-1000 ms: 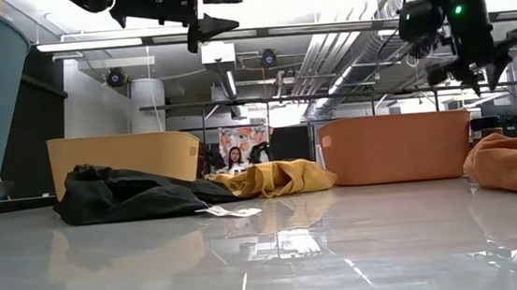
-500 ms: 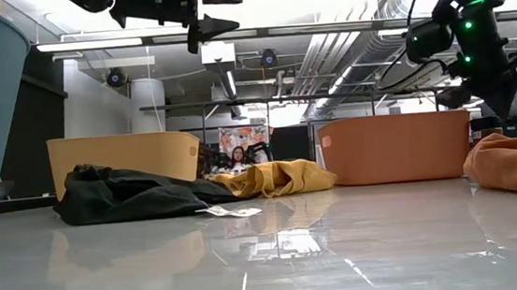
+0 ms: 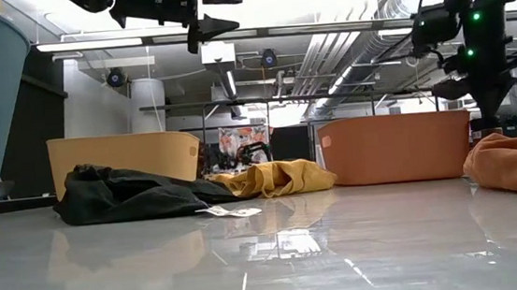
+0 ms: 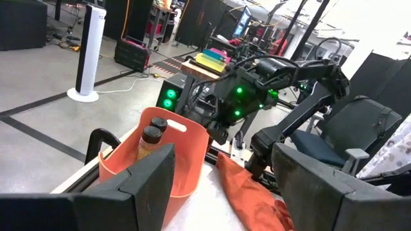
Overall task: Sort spices by type
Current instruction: Put the black seasoning bottle into the orange bin
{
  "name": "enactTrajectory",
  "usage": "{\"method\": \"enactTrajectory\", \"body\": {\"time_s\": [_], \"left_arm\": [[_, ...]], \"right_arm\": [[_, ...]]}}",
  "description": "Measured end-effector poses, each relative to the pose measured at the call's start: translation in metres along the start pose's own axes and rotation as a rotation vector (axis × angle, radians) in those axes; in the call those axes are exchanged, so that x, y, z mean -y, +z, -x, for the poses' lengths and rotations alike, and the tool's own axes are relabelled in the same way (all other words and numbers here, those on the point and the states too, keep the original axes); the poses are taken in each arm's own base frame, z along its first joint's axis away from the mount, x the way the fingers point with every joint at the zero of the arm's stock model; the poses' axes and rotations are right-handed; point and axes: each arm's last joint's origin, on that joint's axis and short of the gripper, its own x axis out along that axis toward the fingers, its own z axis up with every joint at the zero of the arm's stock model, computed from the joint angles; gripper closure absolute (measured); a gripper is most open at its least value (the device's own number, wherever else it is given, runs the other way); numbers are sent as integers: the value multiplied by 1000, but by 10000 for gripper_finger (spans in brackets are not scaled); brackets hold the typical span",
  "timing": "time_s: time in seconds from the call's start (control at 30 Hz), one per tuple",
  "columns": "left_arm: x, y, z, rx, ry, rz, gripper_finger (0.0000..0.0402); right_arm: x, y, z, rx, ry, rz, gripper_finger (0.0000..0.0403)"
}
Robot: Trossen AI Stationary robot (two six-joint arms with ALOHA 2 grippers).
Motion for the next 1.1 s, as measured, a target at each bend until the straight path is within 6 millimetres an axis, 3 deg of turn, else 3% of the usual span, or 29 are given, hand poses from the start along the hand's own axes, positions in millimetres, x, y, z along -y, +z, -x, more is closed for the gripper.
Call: {"method": "enactTrajectory", "body": {"time_s": [1.1], "left_arm": [[0,0,0,1,2,25,156]], "right_arm": [[-7,-11,7,-233,417,63,403]]}}
